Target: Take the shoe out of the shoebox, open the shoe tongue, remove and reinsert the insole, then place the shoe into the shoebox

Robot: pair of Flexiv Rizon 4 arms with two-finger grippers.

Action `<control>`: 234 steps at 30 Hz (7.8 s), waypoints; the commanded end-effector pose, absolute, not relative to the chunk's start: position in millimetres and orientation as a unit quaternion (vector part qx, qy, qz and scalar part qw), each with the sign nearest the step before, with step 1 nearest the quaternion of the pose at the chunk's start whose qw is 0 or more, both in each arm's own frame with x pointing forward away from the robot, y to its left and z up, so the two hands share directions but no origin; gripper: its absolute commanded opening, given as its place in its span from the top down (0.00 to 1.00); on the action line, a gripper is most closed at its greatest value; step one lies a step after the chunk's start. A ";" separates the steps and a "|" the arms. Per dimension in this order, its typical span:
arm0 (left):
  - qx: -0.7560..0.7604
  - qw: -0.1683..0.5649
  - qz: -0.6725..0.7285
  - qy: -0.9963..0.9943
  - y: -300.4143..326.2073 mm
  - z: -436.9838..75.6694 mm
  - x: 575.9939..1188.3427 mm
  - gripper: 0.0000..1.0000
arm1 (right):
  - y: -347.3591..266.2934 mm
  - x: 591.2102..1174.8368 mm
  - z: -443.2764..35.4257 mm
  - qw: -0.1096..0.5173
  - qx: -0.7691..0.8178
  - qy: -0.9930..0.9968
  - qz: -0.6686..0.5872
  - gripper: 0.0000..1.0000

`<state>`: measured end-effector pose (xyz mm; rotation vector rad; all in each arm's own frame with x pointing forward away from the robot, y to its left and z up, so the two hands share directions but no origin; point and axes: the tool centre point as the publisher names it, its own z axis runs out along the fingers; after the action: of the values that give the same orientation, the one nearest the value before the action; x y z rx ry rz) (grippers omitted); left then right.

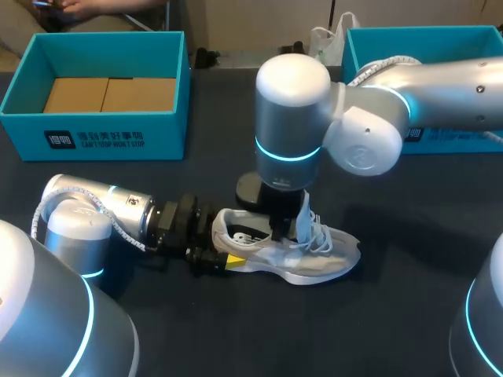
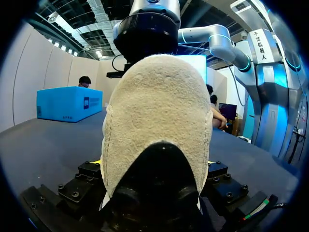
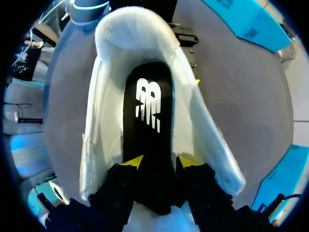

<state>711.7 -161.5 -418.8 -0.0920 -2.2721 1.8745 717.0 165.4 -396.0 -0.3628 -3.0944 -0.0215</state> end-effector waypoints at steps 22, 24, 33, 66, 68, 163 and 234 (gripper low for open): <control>-0.031 0.097 0.632 -0.768 -161.9 -418.7 712.1 1.00 | 165.8 689.5 -432.0 0.139 -0.120 -0.983 0.022 0.94; -0.031 0.097 0.632 -0.768 -161.9 -418.7 712.1 1.00 | 164.5 688.8 -428.2 0.141 -0.126 -0.982 0.014 1.00; -0.031 0.097 0.632 -0.768 -161.9 -418.7 712.1 1.00 | 154.8 684.7 -397.4 0.118 -0.115 -0.985 -0.051 1.00; -0.031 0.097 0.632 -0.768 -161.9 -418.7 712.1 1.00 | 150.3 711.6 -360.7 0.142 -0.011 -0.963 -0.230 1.00; -0.031 0.097 0.632 -0.768 -161.9 -418.7 712.1 1.00 | 154.8 712.4 -358.7 0.147 0.001 -0.963 -0.228 0.88; -0.031 0.097 0.632 -0.768 -161.9 -418.7 712.1 1.00 | 172.8 710.5 -410.2 0.154 -0.141 -0.976 -0.057 1.00; -0.031 0.097 0.632 -0.768 -161.9 -418.7 712.1 1.00 | 211.5 726.3 -326.5 0.262 0.085 -0.954 -0.117 0.64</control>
<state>712.1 -161.6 -418.7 -0.0927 -2.2719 1.8748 725.4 212.0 -330.8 0.2345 -2.5805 -0.3299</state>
